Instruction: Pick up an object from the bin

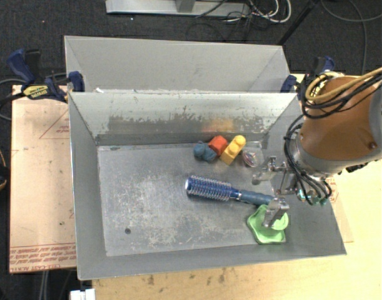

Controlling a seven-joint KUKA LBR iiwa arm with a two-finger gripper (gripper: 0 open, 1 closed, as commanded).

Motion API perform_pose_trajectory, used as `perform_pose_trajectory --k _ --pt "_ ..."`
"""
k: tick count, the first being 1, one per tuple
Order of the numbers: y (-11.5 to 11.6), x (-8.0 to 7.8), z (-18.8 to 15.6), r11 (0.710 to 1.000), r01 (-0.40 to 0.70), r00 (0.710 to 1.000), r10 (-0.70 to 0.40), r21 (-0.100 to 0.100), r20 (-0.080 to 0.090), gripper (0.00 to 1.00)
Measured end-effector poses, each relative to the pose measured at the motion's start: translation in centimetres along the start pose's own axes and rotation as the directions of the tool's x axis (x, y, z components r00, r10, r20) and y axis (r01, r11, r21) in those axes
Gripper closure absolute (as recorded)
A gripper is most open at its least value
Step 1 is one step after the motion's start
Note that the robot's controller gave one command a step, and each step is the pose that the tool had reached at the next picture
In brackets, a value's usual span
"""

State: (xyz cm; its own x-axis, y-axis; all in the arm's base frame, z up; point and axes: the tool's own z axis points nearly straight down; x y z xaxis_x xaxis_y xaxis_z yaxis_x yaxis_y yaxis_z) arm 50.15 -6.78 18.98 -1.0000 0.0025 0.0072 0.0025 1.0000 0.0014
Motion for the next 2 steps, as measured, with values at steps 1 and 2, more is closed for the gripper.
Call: perform_pose_trajectory --k 1,2 --pt "9.4 -4.8 11.4 0.978 0.207 0.978 -0.207 0.008 0.031 0.0" --pt "9.6 -6.4 8.8 0.966 0.26 0.966 -0.26 0.003 0.013 0.0"
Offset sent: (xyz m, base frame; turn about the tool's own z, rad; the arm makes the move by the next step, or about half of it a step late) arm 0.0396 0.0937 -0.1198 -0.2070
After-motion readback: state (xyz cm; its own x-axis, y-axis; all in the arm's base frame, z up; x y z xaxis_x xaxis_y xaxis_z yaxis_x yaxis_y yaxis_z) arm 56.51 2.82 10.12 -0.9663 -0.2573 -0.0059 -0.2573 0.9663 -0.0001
